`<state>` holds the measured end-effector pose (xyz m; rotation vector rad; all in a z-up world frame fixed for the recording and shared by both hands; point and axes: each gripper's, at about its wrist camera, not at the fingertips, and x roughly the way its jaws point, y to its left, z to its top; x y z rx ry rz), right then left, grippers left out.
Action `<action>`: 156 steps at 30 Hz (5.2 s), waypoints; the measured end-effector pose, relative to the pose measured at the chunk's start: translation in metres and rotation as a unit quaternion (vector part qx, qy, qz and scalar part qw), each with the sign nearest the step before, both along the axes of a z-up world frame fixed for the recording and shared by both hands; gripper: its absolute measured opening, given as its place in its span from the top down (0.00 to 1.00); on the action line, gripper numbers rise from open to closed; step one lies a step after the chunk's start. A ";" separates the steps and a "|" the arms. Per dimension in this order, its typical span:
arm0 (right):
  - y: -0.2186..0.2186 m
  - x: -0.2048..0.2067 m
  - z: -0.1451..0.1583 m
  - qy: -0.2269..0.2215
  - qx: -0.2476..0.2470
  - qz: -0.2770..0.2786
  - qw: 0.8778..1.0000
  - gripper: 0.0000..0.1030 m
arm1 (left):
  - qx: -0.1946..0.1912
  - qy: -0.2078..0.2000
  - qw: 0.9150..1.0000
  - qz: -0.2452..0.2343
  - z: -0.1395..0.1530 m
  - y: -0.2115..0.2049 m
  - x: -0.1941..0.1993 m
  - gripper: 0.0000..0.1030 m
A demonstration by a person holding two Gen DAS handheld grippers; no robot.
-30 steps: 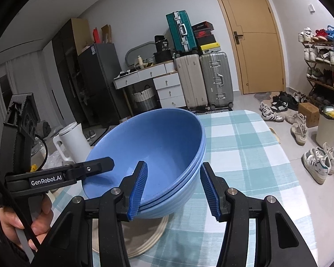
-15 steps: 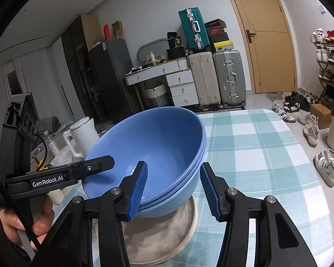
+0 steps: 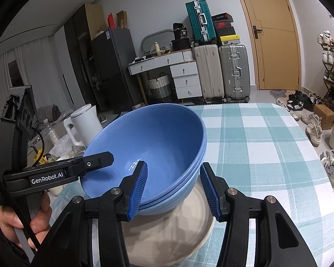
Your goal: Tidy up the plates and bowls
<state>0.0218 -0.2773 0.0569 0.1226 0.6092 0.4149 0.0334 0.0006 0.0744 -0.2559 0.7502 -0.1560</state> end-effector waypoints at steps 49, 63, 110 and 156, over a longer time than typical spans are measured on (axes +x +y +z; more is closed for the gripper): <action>-0.034 -0.012 -0.018 -0.055 -0.046 0.062 0.995 0.01 | 0.080 -0.116 0.990 -0.011 -0.030 0.050 -0.034 0.01; -0.055 -0.050 -0.034 -0.096 -0.024 0.116 0.988 0.00 | 0.081 -0.151 0.983 -0.065 -0.062 0.058 -0.061 0.01; -0.060 -0.061 -0.043 -0.126 -0.014 0.114 0.985 0.00 | 0.087 -0.172 0.979 -0.069 -0.065 0.050 -0.066 0.01; -0.060 -0.061 -0.044 -0.126 -0.014 0.114 0.985 0.00 | 0.089 -0.173 0.978 -0.070 -0.065 0.049 -0.066 0.01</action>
